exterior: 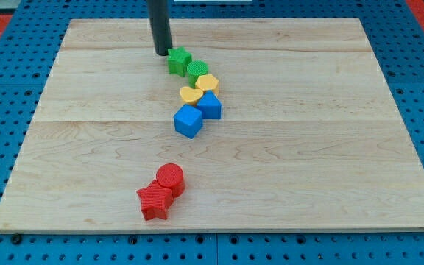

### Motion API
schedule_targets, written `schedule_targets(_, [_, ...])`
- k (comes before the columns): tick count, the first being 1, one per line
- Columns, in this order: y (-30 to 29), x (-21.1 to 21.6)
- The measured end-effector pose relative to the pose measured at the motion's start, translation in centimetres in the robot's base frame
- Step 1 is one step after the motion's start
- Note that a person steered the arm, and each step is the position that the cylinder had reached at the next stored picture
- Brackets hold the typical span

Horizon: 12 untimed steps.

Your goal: Slide green star and green circle closer to yellow heart

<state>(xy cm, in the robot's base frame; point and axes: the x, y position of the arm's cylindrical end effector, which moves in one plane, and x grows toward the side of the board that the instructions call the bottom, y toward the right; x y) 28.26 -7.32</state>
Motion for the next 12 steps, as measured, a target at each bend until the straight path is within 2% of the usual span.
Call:
schedule_targets(2, [0.8, 2.1])
schedule_targets(3, [2.9, -1.2])
schedule_targets(4, [8.9, 1.1])
schedule_targets(5, [9.9, 7.5])
schedule_targets(6, [6.3, 7.4])
schedule_targets(7, [0.5, 4.8])
schedule_targets(8, [1.9, 2.4])
schedule_targets(9, [0.6, -2.3])
schedule_targets(10, [-5.3, -4.1])
schedule_targets(11, [-7.2, -1.4])
schedule_targets(12, [-5.6, 2.3])
